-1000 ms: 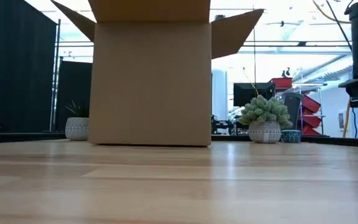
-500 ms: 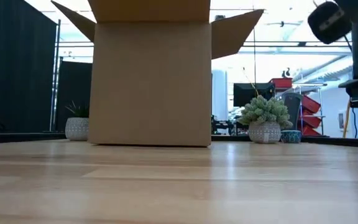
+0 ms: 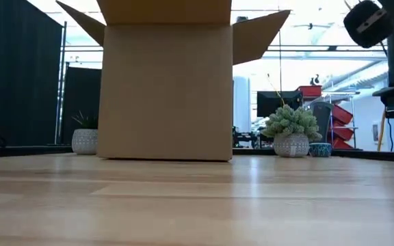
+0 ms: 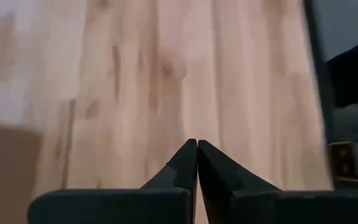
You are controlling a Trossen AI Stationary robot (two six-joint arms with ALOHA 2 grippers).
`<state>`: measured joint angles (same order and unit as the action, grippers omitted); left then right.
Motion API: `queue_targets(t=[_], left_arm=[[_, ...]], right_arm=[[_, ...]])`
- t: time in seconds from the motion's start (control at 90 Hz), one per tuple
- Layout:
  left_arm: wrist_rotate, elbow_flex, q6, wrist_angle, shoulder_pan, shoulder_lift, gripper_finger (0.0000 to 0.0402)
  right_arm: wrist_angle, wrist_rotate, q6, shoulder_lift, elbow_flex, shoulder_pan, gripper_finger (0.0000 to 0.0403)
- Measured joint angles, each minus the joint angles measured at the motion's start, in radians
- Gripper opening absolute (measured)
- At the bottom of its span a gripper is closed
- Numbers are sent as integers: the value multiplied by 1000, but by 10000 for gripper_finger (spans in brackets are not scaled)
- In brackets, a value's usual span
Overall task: Wrap mug
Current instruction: Return to Home Position
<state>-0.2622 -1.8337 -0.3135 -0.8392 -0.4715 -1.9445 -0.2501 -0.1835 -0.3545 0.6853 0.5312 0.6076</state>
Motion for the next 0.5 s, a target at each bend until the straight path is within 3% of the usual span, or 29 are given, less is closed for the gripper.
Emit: queue_targets(t=[0.2, 0.344, 0.5], left_arm=[[15, 460, -5, 448, 6, 267, 0], [-65, 800, -21, 754, -46, 486, 0], [-144, 1008, -195, 801, -82, 670, 0]], right_arm=[[17, -2, 38, -2, -1, 53, 2], [118, -2, 67, -40, -62, 70, 2], [198, -103, 34, -121, -177, 67, 2]])
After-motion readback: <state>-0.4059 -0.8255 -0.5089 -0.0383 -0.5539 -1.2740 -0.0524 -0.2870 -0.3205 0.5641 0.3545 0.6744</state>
